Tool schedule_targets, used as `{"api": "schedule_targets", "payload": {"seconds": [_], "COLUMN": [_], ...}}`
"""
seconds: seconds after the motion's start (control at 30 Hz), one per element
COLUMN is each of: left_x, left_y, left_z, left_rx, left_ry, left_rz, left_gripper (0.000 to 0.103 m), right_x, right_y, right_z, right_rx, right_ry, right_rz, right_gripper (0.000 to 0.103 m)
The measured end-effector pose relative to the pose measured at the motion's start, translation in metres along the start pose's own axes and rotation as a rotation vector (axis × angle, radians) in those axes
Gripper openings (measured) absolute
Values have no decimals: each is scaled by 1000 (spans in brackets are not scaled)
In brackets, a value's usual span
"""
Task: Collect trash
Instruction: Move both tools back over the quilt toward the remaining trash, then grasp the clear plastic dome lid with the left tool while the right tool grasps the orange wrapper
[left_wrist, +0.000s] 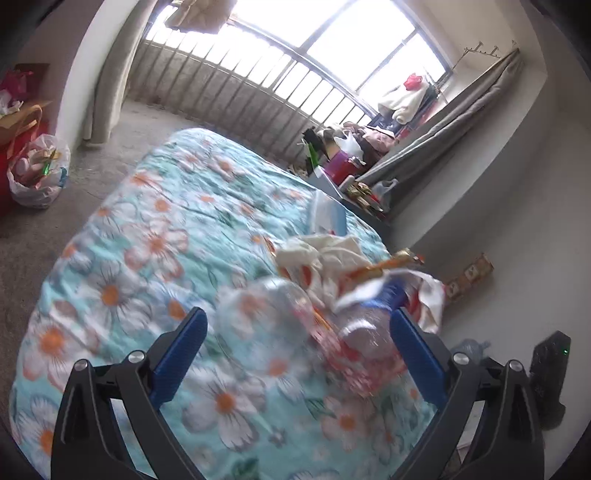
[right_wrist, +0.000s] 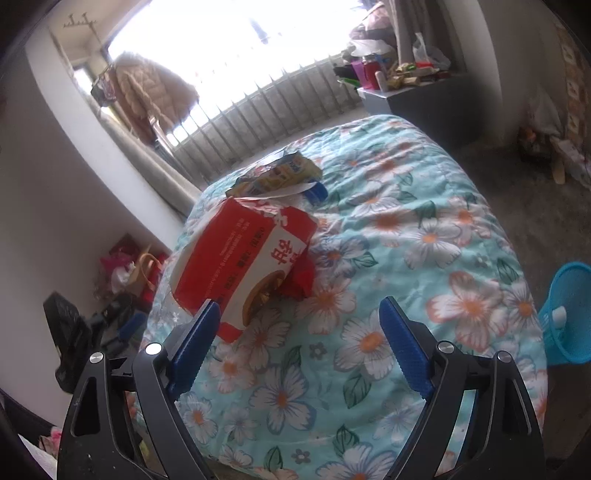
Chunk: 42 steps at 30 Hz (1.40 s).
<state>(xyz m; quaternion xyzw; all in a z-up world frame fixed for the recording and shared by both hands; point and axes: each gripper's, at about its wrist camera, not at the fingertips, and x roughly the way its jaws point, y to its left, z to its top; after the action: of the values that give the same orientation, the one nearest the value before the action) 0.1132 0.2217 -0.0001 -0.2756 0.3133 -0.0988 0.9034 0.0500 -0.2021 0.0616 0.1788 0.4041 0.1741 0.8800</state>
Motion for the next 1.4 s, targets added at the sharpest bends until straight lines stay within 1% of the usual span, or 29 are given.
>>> {"api": "schedule_targets", "payload": {"seconds": [0.03,0.13,0.2,0.3,0.33,0.37,0.4,0.5,0.6,0.67,0.73,0.77,0.93,1.07,1.1,1.17,1.2,1.3,1.4], "left_x": [5,23,38,56,65,71,73,74,74,75,74,73,68,65,64,60,57,43,36], "left_y": [1,2,-2,-5,-4,-1,2,6,10,12,12,11,9,11,11,11,10,6,11], "left_z": [5,16,18,14,12,11,9,8,8,8,8,8,7,8,8,10,10,10,10], "left_rx": [8,43,79,128,139,137,122,99,81,65,61,60,81,100,102,118,129,197,207], "left_ry": [6,24,61,104,134,155,159,151,152,155,153,152,136,141,140,138,138,116,107], "left_rz": [29,70,88,115,130,134,119,103,82,69,52,49,35,15,14,21,28,82,101], "left_gripper": [90,84,81,74,68,68,68,68,68,68,63,63,60,59,59,57,57,55,54], "right_x": [2,7,9,11,11,11,11,10,11,13,16,18,39,65,72,87,92,106,109], "right_y": [1,5,8,12,13,13,13,11,7,7,6,7,1,-5,-7,-13,-14,-19,-19], "right_z": [2,6,7,9,9,9,10,14,24,35,46,53,90,116,121,128,130,135,135], "right_rx": [-4,-2,-1,-2,-3,-4,-3,6,33,56,82,95,210,291,312,358,368,381,379], "right_ry": [4,12,15,18,19,20,19,19,21,19,16,17,59,106,124,157,168,193,207], "right_rz": [0,2,3,-3,-6,-7,-8,-7,21,50,89,109,193,195,198,176,160,125,119], "right_gripper": [83,83,83,83,83,83,83,83,81,80,79,79,72,68,66,63,63,62,62]}}
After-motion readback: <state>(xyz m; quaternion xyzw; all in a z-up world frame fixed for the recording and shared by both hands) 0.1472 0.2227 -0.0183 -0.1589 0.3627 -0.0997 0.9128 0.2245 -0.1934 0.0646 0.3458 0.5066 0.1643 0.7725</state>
